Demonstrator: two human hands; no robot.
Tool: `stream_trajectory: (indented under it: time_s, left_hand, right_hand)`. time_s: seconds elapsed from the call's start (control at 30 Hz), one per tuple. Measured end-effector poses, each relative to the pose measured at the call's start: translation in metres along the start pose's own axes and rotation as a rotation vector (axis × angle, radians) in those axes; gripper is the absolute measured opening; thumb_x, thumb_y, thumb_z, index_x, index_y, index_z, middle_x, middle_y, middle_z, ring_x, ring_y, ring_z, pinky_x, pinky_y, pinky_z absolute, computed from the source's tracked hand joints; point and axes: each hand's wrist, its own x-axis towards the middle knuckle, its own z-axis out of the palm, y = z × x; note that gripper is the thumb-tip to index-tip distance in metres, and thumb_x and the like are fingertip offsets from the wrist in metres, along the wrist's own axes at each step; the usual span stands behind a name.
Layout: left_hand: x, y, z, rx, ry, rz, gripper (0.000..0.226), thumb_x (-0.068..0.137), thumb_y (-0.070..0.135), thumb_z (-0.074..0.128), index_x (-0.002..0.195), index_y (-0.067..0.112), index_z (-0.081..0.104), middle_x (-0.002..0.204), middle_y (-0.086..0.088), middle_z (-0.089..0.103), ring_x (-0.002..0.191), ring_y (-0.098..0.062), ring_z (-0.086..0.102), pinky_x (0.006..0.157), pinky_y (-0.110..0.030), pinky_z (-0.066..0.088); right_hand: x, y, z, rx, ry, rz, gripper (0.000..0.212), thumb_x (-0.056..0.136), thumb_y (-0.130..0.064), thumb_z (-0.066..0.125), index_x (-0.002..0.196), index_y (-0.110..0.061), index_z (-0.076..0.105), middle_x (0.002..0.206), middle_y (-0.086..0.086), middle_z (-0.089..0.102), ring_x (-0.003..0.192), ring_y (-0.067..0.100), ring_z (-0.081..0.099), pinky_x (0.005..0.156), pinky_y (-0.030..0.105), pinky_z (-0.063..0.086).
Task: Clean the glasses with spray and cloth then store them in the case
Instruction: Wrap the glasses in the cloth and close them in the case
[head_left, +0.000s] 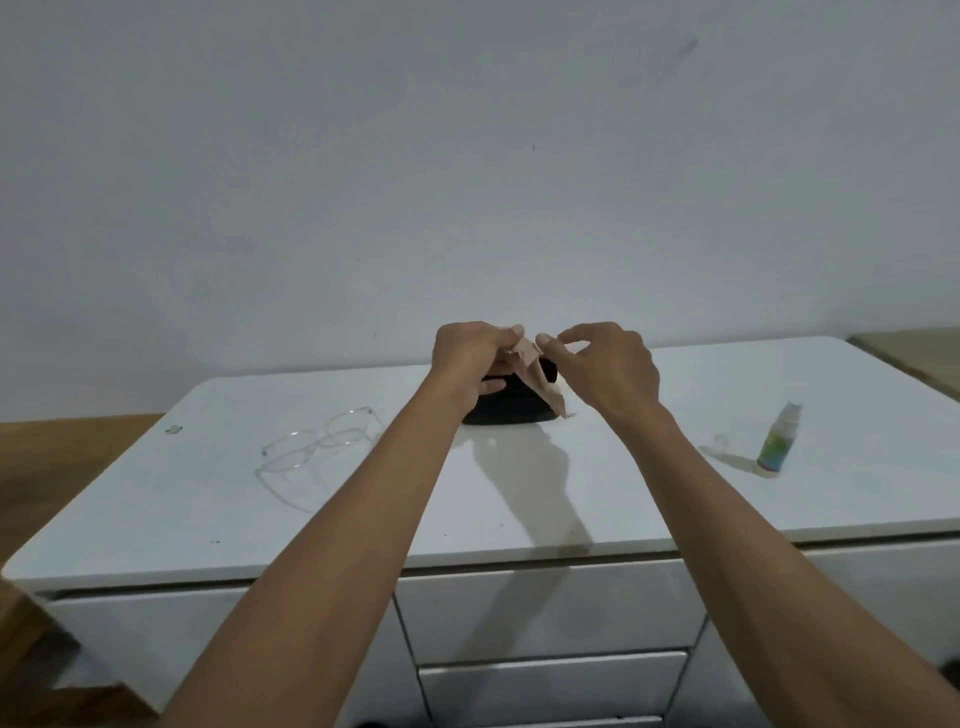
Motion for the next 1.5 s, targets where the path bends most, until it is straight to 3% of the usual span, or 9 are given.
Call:
stream_trajectory:
  time_s: [0.13,0.27,0.37,0.53,0.73,0.93,1.13,1.37,1.5]
  left_hand:
    - [0.0,0.006,-0.001,-0.067,-0.02,-0.047,0.019,0.084,0.025,0.081,0.089,0.01,0.071,0.074,-0.003,0.072,0.067,-0.018,0.068,0.067,-0.029,0.056]
    - [-0.006,0.011,-0.007,-0.084,-0.075,-0.095,0.022,0.084,0.031,0.081,0.079,0.012,0.07,0.069,-0.002,0.071,0.045,-0.009,0.062,0.064,-0.026,0.054]
    - [-0.004,0.01,-0.012,-0.066,-0.082,-0.093,0.028,0.083,0.037,0.081,0.076,0.013,0.07,0.062,0.002,0.068,0.061,-0.013,0.066,0.078,-0.034,0.056]
    - [0.002,0.009,-0.026,-0.055,-0.094,-0.087,0.038,0.074,0.043,0.087,0.082,0.013,0.066,0.053,0.004,0.055,0.054,-0.014,0.06,0.07,-0.031,0.061]
    - [0.004,0.006,-0.051,0.286,-0.269,0.075,0.029,0.075,0.028,0.089,0.079,0.014,0.064,0.079,-0.008,0.064,0.067,-0.018,0.059,0.079,-0.037,0.061]
    - [0.007,0.001,-0.065,0.307,-0.194,0.123,0.019,0.076,0.005,0.085,0.082,0.011,0.067,0.072,0.0,0.067,0.058,-0.01,0.065,0.085,-0.04,0.059]
    - [0.015,-0.007,-0.069,0.279,-0.047,0.181,0.016,0.077,-0.003,0.073,0.093,0.0,0.075,0.083,-0.006,0.068,0.075,-0.02,0.059,0.077,-0.035,0.055]
    - [0.027,-0.01,-0.072,0.116,0.03,0.192,0.015,0.083,0.001,0.071,0.096,0.008,0.077,0.084,-0.002,0.069,0.075,-0.02,0.064,0.08,-0.038,0.056]
    - [0.028,-0.016,-0.079,0.164,-0.057,0.217,0.013,0.087,0.005,0.07,0.097,0.009,0.078,0.085,-0.001,0.072,0.078,-0.018,0.068,0.081,-0.038,0.058]
  right_hand:
    - [0.0,-0.004,-0.003,0.387,-0.177,-0.108,0.029,0.083,-0.034,0.083,0.109,-0.023,0.079,0.094,-0.004,0.078,0.083,0.017,0.075,0.06,0.03,0.06]
    - [-0.001,-0.01,0.004,0.506,-0.196,-0.178,0.011,0.083,-0.018,0.083,0.094,-0.018,0.081,0.082,-0.005,0.079,0.074,0.011,0.074,0.056,0.025,0.057]
    - [-0.002,-0.012,0.007,0.54,-0.221,-0.189,0.007,0.085,-0.019,0.082,0.092,-0.017,0.082,0.079,-0.007,0.078,0.069,0.003,0.071,0.055,0.023,0.057]
    - [-0.002,-0.01,0.003,0.629,-0.243,-0.16,0.014,0.093,-0.025,0.074,0.096,-0.014,0.082,0.088,0.0,0.08,0.081,0.013,0.076,0.06,0.024,0.057]
    - [0.006,-0.003,-0.004,0.701,-0.091,-0.037,0.015,0.097,-0.016,0.067,0.083,-0.011,0.073,0.082,0.006,0.073,0.072,0.022,0.069,0.059,0.035,0.06]
    - [0.01,0.002,-0.002,0.645,-0.009,-0.003,0.017,0.094,-0.01,0.069,0.08,-0.021,0.072,0.083,0.003,0.073,0.076,0.019,0.067,0.063,0.036,0.061]
    - [0.016,0.007,0.009,0.622,0.012,0.039,0.01,0.092,-0.012,0.069,0.086,-0.016,0.075,0.08,-0.004,0.074,0.066,0.006,0.066,0.083,0.045,0.061]
    - [0.023,0.004,0.015,0.61,-0.025,0.05,0.012,0.094,-0.013,0.065,0.089,-0.019,0.075,0.088,0.003,0.075,0.074,0.02,0.067,0.068,0.039,0.059]
    - [0.022,0.008,0.01,0.651,-0.142,0.042,0.011,0.096,-0.013,0.064,0.093,-0.015,0.075,0.089,0.004,0.074,0.073,0.016,0.068,0.058,0.026,0.053]
